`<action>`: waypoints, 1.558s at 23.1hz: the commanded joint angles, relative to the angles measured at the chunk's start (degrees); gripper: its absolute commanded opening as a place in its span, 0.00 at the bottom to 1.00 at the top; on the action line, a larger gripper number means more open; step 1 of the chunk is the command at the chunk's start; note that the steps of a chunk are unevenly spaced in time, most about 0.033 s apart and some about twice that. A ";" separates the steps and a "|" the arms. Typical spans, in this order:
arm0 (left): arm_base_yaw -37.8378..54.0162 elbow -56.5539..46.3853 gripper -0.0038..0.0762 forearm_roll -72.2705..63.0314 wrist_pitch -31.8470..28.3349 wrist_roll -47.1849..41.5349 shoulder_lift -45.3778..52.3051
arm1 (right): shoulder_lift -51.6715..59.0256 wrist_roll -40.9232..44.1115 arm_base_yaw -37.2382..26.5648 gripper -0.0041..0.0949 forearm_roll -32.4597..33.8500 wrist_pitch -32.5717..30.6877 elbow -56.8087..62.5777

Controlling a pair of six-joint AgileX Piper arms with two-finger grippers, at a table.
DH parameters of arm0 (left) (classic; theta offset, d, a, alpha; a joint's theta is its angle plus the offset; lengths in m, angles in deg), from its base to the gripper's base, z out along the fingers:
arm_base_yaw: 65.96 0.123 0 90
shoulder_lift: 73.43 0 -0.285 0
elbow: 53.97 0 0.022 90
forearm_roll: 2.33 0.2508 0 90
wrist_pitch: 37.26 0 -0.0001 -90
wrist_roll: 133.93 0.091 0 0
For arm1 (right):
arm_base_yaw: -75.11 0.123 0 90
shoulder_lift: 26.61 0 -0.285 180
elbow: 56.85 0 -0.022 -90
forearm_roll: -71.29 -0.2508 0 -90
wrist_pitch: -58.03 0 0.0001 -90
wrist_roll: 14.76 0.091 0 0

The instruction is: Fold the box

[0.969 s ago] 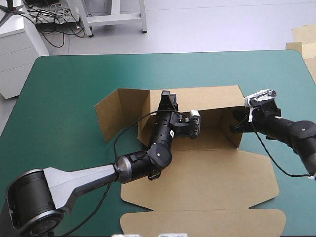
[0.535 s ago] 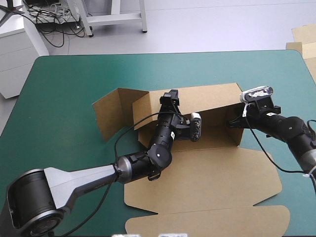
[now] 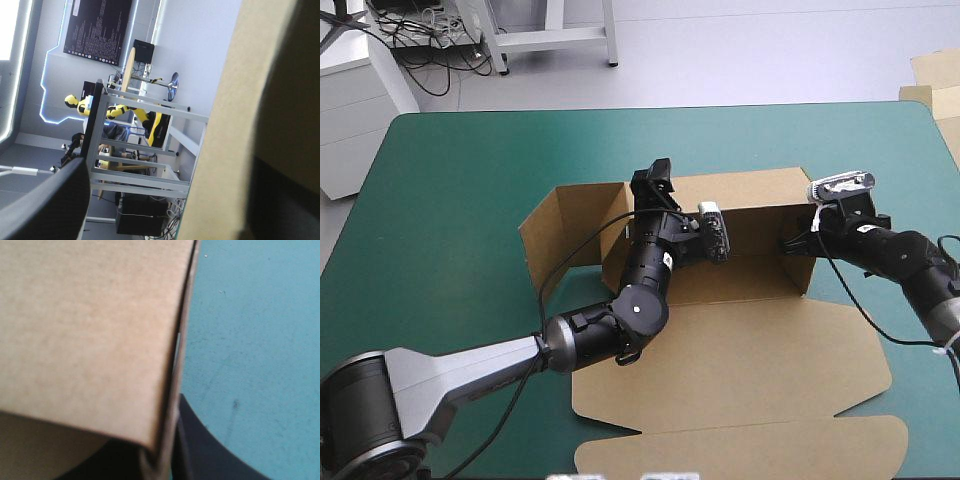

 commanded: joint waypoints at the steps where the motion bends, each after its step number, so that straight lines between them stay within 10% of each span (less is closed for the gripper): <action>1: -2.54 1.91 0.76 4.03 2.13 -1.85 4.75 | -0.16 1.10 0.03 0.04 2.95 -4.97 -0.07; 7: -9.00 1.91 0.64 4.27 11.01 -1.74 9.30 | -0.06 3.69 0.03 0.04 3.08 -6.14 -0.52; 13: -1.65 1.91 0.04 0.07 10.42 -3.21 24.04 | -0.06 18.43 0.03 0.04 11.14 -18.71 -11.32; 22: 29.16 1.91 0.04 -25.91 -3.47 -2.32 33.29 | -3.34 29.44 0.03 0.04 14.40 -36.54 -24.81; 36: 63.90 1.70 0.04 -82.76 -6.33 33.43 33.18 | -22.45 39.48 8.52 0.04 27.06 -42.09 -43.89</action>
